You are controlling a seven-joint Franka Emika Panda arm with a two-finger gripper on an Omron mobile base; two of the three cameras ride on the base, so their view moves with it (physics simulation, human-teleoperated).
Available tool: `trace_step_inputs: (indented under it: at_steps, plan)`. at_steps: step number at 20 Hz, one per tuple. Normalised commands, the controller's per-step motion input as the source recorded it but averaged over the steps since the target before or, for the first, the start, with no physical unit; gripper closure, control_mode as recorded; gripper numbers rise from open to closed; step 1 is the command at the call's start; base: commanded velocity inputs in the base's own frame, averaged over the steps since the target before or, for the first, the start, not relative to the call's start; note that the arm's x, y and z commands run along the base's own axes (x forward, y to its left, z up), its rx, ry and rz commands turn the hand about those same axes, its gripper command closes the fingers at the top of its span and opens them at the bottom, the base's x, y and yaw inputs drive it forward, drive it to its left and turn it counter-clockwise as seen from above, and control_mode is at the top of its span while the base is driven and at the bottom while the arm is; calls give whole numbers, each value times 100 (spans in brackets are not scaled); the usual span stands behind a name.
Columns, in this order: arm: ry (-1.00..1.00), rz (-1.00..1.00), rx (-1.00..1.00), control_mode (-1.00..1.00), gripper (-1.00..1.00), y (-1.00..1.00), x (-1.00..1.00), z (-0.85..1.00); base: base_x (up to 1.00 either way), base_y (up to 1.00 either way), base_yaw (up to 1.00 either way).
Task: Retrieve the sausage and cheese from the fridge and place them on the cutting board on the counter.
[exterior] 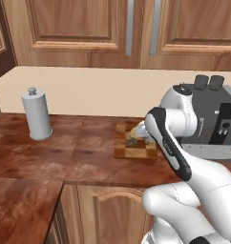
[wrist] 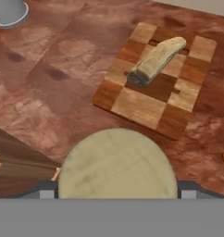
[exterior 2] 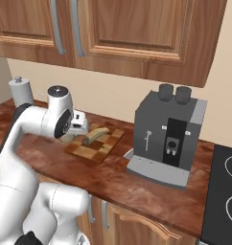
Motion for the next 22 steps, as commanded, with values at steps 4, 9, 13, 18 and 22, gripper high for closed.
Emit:
trace_step_inputs:
  at_steps: [4,9,13,18,22]
  plan:
    - [5,7,-1,-100,100,-4,50,-39,0,0,0]
    - [8,6,-5,-100,100,-10,65,-31,0,0,0]
    - [7,7,-5,-100,100,3,60,-32,0,0,0]
    - [6,7,-2,-100,100,4,64,-22,0,0,0]
    - [2,7,-3,-100,100,12,59,-29,0,0,0]
